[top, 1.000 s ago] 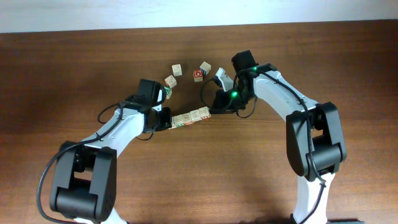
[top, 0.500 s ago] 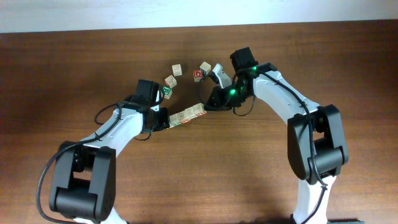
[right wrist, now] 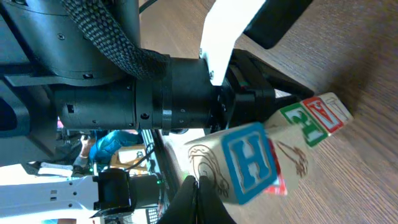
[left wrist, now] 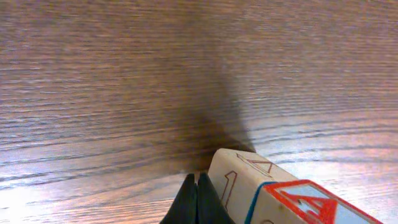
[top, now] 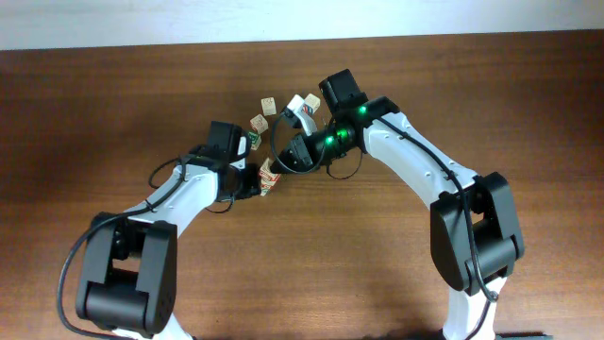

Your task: Rotate 5 blocks

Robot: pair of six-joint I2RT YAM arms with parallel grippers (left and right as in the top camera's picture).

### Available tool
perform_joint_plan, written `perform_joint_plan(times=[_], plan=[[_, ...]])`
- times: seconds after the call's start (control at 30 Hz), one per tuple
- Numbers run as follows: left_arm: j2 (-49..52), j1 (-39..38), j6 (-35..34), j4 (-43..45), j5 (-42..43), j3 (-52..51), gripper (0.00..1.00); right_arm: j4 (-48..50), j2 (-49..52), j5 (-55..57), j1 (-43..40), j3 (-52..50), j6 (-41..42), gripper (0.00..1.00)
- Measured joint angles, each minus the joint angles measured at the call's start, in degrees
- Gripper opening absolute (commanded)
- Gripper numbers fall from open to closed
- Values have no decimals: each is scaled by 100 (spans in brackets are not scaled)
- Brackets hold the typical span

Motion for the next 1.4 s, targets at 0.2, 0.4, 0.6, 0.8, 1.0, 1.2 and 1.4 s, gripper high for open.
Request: perform_joint_plan(times=[0.2, 0.4, 0.6, 0.8, 1.0, 1.2, 1.4], plan=[[0, -133, -2, 11, 442, 4, 0, 61, 0, -44, 98, 2, 105, 5], [0, 44, 0, -85, 699, 4, 0, 66, 0, -13, 118, 9, 127, 5], [0, 162, 0, -133, 713, 37, 0, 42, 0, 17, 118, 20, 129, 5], [0, 636, 20, -807, 570, 789, 0, 44, 0, 44, 118, 28, 129, 9], [0, 1093, 20, -935, 492, 1113, 0, 44, -81, -74, 133, 111, 140, 40], [0, 1091, 20, -935, 490, 1113, 0, -39, -85, -28, 136, 168, 144, 41], [0, 1091, 20, -935, 492, 1113, 0, -199, -83, 157, 136, 319, 153, 44]])
